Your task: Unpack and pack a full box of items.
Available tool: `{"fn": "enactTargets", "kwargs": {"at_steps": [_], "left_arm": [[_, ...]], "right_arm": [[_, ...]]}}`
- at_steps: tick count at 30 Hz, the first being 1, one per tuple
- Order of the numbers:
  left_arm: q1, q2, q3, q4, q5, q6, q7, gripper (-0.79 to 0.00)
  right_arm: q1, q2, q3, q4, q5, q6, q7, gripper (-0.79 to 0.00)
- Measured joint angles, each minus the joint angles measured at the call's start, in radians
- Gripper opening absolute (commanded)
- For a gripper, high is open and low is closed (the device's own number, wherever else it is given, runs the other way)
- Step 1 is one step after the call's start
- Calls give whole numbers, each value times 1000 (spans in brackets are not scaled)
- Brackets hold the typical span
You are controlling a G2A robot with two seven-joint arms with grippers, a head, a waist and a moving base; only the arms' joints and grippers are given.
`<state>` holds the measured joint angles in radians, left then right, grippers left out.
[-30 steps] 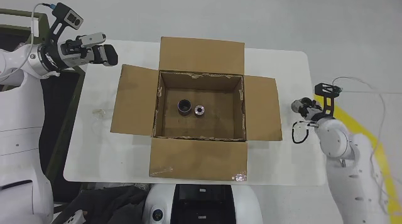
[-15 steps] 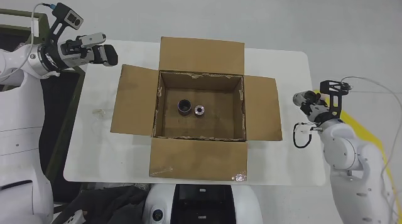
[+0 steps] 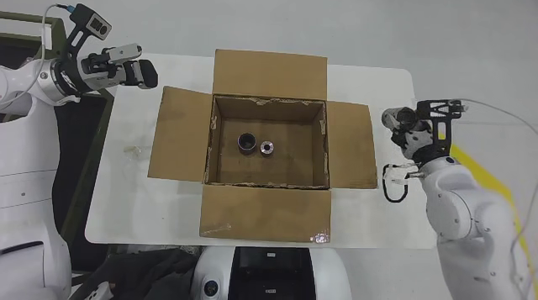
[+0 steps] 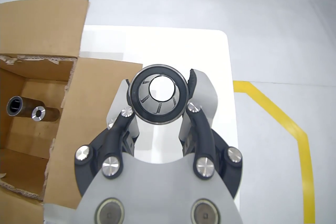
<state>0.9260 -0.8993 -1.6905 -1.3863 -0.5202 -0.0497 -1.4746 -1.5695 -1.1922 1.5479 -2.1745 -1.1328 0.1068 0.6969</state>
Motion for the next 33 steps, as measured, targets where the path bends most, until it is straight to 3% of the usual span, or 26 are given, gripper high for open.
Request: {"fn": "enactTargets", "kwargs": {"at_steps": [13, 23, 33], "left_arm": [[0, 0, 0, 0, 0, 0, 0, 0], [0, 0, 0, 0, 0, 0, 0, 0], [0, 0, 0, 0, 0, 0, 0, 0]], "right_arm": [[82, 2, -92, -41, 10, -125, 76, -785], [150, -6, -265, -11, -80, -168, 120, -785], [199, -15, -369, 50, -67, -221, 119, -785]]}}
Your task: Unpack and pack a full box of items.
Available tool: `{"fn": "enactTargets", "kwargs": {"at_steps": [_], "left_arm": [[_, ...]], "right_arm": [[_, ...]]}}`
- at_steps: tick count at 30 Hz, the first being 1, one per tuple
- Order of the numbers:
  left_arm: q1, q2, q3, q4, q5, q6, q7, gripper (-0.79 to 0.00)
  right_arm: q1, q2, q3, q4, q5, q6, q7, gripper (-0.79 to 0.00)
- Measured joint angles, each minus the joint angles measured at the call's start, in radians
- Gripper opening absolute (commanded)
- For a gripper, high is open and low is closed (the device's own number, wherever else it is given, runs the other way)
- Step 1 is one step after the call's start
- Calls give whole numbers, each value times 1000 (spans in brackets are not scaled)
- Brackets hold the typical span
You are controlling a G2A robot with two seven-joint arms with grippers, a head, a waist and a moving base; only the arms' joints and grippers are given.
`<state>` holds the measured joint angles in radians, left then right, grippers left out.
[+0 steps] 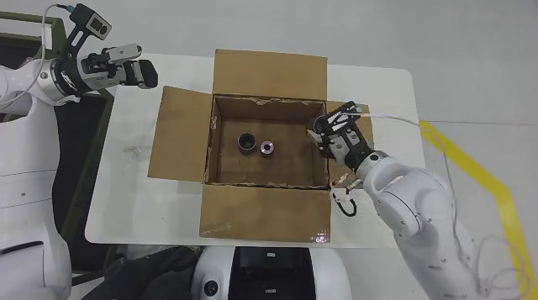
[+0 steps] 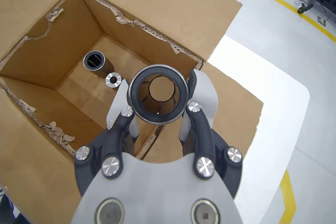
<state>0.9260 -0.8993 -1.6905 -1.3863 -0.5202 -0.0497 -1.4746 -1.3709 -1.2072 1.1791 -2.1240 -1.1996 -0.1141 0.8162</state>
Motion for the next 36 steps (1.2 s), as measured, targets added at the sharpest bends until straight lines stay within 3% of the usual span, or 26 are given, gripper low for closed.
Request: {"fn": "enactTargets", "kwargs": {"at_steps": [14, 36], "left_arm": [[0, 0, 0, 0, 0, 0, 0, 0], [0, 0, 0, 0, 0, 0, 0, 0]], "right_arm": [[108, -20, -123, 95, 2, -3, 61, -785], [357, -96, -302, 433, 122, 161, 154, -785]]}}
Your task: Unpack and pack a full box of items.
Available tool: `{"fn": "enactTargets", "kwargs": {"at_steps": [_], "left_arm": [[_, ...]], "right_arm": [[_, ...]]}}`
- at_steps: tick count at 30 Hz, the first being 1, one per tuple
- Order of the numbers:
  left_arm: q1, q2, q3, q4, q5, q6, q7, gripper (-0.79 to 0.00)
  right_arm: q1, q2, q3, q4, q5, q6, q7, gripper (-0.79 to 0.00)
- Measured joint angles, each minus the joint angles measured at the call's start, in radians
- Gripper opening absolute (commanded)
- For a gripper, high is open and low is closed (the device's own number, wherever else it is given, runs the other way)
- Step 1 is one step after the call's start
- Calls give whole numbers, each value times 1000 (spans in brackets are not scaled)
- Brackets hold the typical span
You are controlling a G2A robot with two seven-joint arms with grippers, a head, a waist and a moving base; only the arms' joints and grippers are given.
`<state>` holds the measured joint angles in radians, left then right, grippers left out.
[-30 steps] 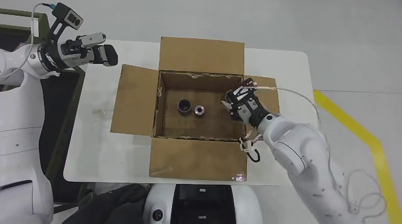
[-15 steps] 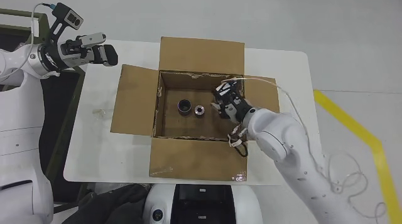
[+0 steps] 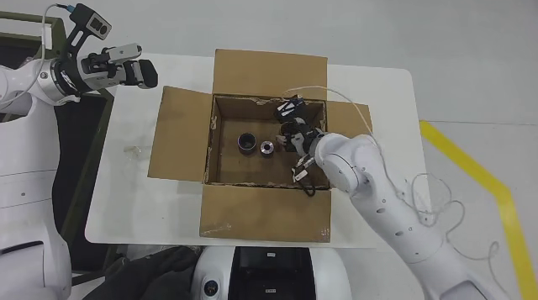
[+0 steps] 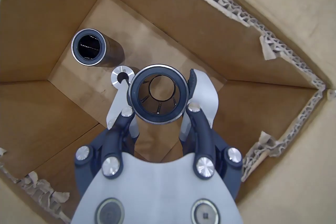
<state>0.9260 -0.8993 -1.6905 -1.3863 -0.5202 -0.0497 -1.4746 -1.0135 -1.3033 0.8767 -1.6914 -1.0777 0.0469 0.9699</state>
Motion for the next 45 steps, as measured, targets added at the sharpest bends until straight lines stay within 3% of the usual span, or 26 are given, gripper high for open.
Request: {"fn": "enactTargets", "kwargs": {"at_steps": [10, 16, 30, 35, 45], "left_arm": [[0, 0, 0, 0, 0, 0, 0, 0], [0, 0, 0, 0, 0, 0, 0, 0], [0, 0, 0, 0, 0, 0, 0, 0], [0, 0, 0, 0, 0, 0, 0, 0], [0, 0, 0, 0, 0, 0, 0, 0]], "right_arm": [[35, -21, -32, 92, 25, 18, 7, -782], [41, -28, -37, 119, 26, 21, 11, -551], [38, -38, -38, 150, 27, 17, 18, -394], [37, -41, -38, 147, 24, 16, 20, -256], [-17, -31, -15, 12, -36, 2, 15, -160]]}}
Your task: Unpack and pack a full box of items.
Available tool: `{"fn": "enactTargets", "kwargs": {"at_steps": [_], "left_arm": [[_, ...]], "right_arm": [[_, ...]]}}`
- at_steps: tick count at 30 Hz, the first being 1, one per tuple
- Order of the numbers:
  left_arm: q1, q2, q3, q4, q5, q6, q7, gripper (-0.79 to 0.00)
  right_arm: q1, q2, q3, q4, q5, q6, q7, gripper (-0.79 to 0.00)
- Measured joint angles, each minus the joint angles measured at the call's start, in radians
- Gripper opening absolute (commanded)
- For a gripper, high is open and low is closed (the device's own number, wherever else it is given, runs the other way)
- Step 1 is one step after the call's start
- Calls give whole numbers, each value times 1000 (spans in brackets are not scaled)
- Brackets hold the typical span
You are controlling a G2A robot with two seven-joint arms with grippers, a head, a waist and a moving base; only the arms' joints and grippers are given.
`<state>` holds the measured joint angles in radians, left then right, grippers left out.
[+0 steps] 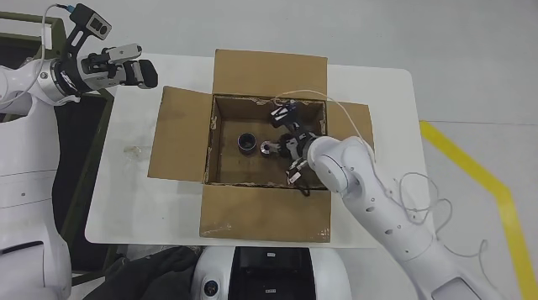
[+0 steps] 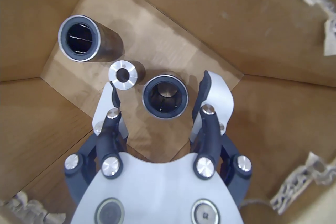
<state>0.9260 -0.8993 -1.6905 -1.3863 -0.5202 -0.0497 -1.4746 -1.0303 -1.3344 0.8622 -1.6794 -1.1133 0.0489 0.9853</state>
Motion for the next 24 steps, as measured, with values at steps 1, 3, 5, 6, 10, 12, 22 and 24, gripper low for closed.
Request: {"fn": "enactTargets", "kwargs": {"at_steps": [1, 3, 5, 6, 10, 12, 22, 24], "left_arm": [[0, 0, 0, 0, 0, 0, 0, 0], [0, 0, 0, 0, 0, 0, 0, 0], [0, 0, 0, 0, 0, 0, 0, 0], [0, 0, 0, 0, 0, 0, 0, 0], [0, 0, 0, 0, 0, 0, 0, 0], [0, 0, 0, 0, 0, 0, 0, 0], [0, 0, 0, 0, 0, 0, 0, 0], [0, 0, 0, 0, 0, 0, 0, 0]], "right_arm": [[-8, 2, 3, -17, -6, -3, 0, -154], [-28, 5, 12, -55, -14, -11, 2, -151], [-47, 9, 21, -91, -17, -23, 1, -148], [-56, 11, 26, -107, -12, -32, -2, -148], [-96, 19, 61, -168, 42, -89, -19, -166], [-117, 24, 84, -198, 77, -120, -22, -154], [-225, 55, 215, -318, 248, -278, -31, 0], [-247, 62, 246, -334, 282, -304, -37, 0]]}}
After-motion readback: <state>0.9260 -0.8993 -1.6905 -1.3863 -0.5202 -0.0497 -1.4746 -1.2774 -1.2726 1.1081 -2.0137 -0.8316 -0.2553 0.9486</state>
